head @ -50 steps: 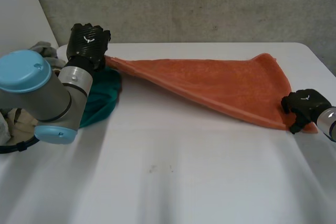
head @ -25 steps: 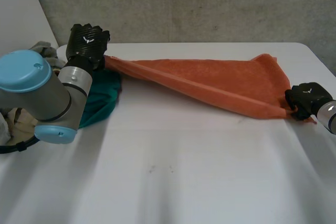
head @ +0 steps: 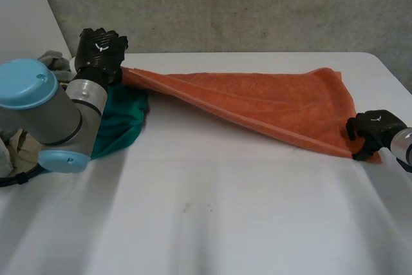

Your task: Fold the laundry.

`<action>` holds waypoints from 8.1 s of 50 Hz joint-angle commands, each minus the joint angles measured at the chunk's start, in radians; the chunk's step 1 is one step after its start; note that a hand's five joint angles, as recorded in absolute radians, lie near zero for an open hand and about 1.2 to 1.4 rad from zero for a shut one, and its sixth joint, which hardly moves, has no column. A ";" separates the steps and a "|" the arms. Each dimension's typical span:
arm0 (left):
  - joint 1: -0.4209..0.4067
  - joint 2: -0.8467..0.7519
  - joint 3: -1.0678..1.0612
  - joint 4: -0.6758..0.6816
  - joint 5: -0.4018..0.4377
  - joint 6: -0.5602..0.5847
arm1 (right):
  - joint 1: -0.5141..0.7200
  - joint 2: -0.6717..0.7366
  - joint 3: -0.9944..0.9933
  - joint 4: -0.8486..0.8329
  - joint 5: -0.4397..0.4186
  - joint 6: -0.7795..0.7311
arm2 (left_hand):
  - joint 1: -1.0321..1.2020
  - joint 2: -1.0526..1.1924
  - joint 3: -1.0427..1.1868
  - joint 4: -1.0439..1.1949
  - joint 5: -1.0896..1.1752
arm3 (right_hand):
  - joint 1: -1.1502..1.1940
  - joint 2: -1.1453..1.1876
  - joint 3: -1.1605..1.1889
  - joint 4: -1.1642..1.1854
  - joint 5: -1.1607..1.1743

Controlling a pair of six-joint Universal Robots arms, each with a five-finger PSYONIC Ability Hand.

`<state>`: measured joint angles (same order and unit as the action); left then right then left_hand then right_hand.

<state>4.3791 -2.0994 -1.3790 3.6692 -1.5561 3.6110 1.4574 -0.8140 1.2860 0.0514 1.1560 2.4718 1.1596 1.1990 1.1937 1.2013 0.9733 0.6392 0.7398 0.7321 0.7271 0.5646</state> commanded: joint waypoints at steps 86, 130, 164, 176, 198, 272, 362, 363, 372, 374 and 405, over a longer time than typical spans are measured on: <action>-0.053 0.010 0.136 -0.511 -0.028 -0.117 | 0.031 -0.406 0.573 -0.103 -0.072 0.182 | 0.237 0.197 0.203 0.195 0.248 | -0.061 -0.162 -0.154 -0.149 -0.161; 0.011 0.087 -0.032 -0.512 -0.032 -0.112 | -0.170 -0.359 0.470 0.077 -0.052 -0.119 | 0.237 0.197 0.203 0.195 0.248 | 0.089 -0.012 -0.004 0.001 -0.011; 0.048 0.406 -0.462 -0.666 -0.016 0.158 | -0.350 -0.542 0.515 0.363 -0.119 -0.480 | 0.237 0.197 0.203 0.195 0.248 | 0.053 -0.048 -0.040 -0.035 -0.047; 0.010 0.227 -0.181 -0.485 -0.010 -0.054 | -0.240 -0.513 0.535 0.131 -0.219 -0.090 | 0.237 0.197 0.203 0.195 0.248 | -0.117 -0.217 -0.210 -0.205 -0.217; -0.021 -0.017 0.052 -0.474 -0.104 -0.066 | -0.196 -0.396 0.544 0.047 -0.162 -0.149 | 0.237 0.197 0.203 0.195 0.248 | -0.017 -0.118 -0.110 -0.105 -0.117; -0.035 0.047 -0.075 -0.520 -0.030 -0.055 | -0.281 -0.475 0.567 0.157 -0.302 -0.191 | 0.237 0.197 0.203 0.195 0.248 | -0.258 -0.358 -0.351 -0.346 -0.358; -0.061 0.281 -0.363 -0.450 -0.062 0.089 | -0.280 -0.412 0.296 0.363 -0.133 -0.516 | 0.237 0.197 0.203 0.195 0.248 | 0.757 0.656 0.664 0.669 0.657; -0.061 0.254 -0.341 -0.431 -0.062 0.083 | -0.234 -0.383 0.267 0.293 -0.133 -0.483 | 0.237 0.197 0.203 0.195 0.248 | 0.757 0.656 0.664 0.669 0.657; -0.070 -0.036 -0.080 -0.291 -0.154 0.074 | -0.071 -0.182 0.095 -0.071 -0.121 -0.329 | 0.237 0.197 0.203 0.195 0.248 | 0.757 0.656 0.664 0.669 0.657; -0.079 -0.099 -0.017 -0.275 -0.202 0.077 | -0.028 -0.111 0.029 -0.128 -0.104 -0.304 | 0.237 0.197 0.203 0.195 0.248 | 0.757 0.656 0.664 0.669 0.657; -0.165 -0.240 0.117 -0.069 -0.217 0.175 | 0.087 0.051 -0.154 -0.315 0.119 -0.127 | -0.985 -1.024 -1.019 -1.027 -0.973 | -0.465 -0.565 -0.558 -0.553 -0.565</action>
<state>4.2533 -2.3658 -1.2141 3.6041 -1.7699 3.7968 1.5384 -0.6334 1.0304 -0.2731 1.2739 2.2900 0.2039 0.2660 0.2732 0.2685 0.1077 0.2228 0.2645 0.2701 0.2818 0.1282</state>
